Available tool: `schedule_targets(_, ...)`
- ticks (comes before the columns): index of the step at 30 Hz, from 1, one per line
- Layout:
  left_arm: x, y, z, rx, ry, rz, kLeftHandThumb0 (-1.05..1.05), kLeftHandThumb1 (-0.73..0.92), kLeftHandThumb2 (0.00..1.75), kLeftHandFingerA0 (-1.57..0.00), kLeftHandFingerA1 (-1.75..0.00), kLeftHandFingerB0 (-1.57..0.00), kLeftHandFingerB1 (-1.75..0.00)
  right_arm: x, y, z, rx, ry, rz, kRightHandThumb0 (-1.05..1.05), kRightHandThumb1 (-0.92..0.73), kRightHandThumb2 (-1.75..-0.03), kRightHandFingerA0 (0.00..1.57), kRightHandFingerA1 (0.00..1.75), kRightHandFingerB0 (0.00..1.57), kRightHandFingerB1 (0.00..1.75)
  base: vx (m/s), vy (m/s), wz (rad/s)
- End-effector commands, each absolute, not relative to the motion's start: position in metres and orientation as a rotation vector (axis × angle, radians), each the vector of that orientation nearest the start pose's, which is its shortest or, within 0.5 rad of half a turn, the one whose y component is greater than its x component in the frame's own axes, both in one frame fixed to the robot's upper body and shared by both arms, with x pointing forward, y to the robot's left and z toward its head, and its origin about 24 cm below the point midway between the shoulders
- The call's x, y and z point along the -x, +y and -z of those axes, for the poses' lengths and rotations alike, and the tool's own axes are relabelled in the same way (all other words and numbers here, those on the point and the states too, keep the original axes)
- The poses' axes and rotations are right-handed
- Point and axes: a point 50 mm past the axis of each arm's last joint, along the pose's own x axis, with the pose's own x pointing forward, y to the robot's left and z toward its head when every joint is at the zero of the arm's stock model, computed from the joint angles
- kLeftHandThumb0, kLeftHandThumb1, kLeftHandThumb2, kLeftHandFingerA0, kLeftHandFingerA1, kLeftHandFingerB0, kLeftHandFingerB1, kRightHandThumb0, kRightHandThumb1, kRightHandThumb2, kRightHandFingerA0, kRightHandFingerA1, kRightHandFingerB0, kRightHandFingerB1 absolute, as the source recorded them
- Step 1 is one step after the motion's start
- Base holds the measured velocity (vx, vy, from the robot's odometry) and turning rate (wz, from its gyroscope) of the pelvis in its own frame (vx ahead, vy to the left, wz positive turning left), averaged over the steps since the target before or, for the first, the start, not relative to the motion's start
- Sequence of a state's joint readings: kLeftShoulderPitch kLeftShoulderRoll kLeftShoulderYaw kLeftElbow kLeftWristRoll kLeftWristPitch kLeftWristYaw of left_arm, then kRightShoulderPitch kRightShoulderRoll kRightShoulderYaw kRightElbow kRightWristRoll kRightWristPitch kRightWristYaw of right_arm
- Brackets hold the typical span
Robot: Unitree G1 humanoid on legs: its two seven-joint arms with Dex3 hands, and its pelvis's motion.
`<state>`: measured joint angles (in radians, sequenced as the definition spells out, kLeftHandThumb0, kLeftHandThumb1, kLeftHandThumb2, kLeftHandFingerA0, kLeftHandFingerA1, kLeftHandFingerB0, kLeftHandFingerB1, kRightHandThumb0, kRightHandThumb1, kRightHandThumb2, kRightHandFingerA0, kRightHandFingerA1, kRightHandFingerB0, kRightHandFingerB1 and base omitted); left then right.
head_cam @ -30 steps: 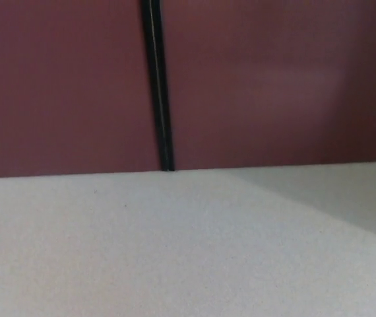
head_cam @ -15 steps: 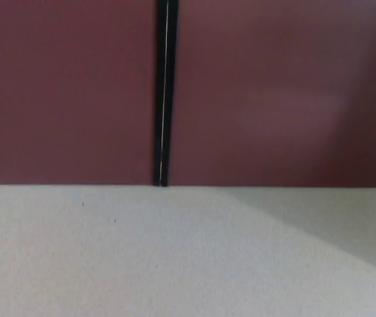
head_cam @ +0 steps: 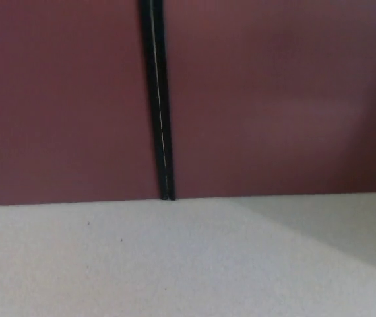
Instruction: The robot walks towards the door handle and put its right hand on it and twist the handle
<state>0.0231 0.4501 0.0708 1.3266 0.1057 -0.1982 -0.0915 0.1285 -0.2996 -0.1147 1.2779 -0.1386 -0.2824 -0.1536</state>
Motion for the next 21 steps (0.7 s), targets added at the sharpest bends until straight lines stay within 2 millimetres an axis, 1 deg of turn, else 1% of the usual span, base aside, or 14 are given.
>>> schedule_targets(1,-0.069,0.326,0.13,-0.411,1.171,-0.147,-0.18,0.48,0.65,-0.71,-0.78,-0.47,-0.65,-0.042,-0.282,0.149,0.391,1.127,0.293,-0.07,-0.63,-0.57,0.76,0.55,0.56,0.45,0.23,-0.095,-0.06)
schedule_targets(7,-0.067,0.326,0.13,-0.409,1.172,-0.146,-0.18,0.48,0.64,-0.71,-0.79,-0.48,-0.66,-0.041,-0.281,0.15,0.393,1.125,0.279,-0.08,-0.64,-0.57,0.75,0.55,0.57,0.45,0.23,-0.025,-0.06)
schedule_targets(9,-0.062,0.326,0.131,-0.398,1.182,-0.156,-0.18,0.48,0.65,-0.71,-0.79,-0.49,-0.66,-0.038,-0.28,0.15,0.402,1.137,0.267,-0.08,-0.64,-0.57,0.75,0.54,0.58,0.45,0.41,0.062,0.2)
schedule_targets(15,-0.059,0.327,0.131,-0.44,1.199,-0.136,-0.18,0.48,0.63,-0.73,-0.78,-0.52,-0.66,-0.034,-0.278,0.152,0.422,1.161,0.245,-0.08,-0.65,-0.57,0.75,0.54,0.57,0.45,0.49,-0.017,-0.01)
schedule_targets(21,-0.059,0.327,0.131,-0.448,1.199,-0.14,-0.18,0.48,0.63,-0.76,-0.77,-0.55,-0.66,-0.032,-0.275,0.153,0.425,1.17,0.239,-0.08,-0.64,-0.57,0.75,0.54,0.58,0.45,0.16,-0.069,0.02)
